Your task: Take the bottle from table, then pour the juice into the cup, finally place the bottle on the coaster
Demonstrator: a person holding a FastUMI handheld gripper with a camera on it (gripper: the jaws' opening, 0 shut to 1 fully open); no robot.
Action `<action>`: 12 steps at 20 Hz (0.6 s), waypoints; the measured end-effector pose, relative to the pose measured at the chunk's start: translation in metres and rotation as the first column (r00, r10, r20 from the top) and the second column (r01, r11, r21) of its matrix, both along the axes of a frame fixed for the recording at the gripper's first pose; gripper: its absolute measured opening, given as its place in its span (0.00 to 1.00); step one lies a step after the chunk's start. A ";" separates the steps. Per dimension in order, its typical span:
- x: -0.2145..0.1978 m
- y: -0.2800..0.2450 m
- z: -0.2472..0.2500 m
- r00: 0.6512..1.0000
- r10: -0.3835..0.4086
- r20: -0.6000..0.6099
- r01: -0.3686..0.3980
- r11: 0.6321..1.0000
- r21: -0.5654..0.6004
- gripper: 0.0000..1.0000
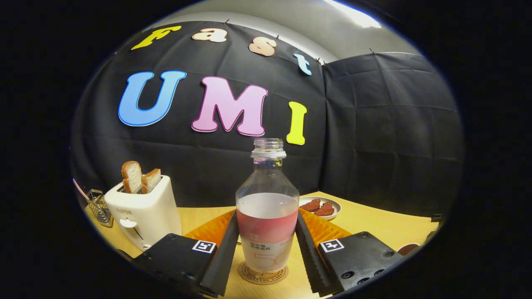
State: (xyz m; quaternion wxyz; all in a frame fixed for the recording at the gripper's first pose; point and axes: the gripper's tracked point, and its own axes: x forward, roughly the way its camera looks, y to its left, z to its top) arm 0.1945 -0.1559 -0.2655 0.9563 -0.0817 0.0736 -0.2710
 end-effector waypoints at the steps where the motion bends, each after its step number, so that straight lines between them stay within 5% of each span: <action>1: 0.001 -0.003 -0.007 1.000 -0.008 -0.002 0.008 1.000 0.001 0.75; 12: -0.003 -0.008 -0.054 0.999 -0.010 -0.043 0.011 0.999 0.038 0.75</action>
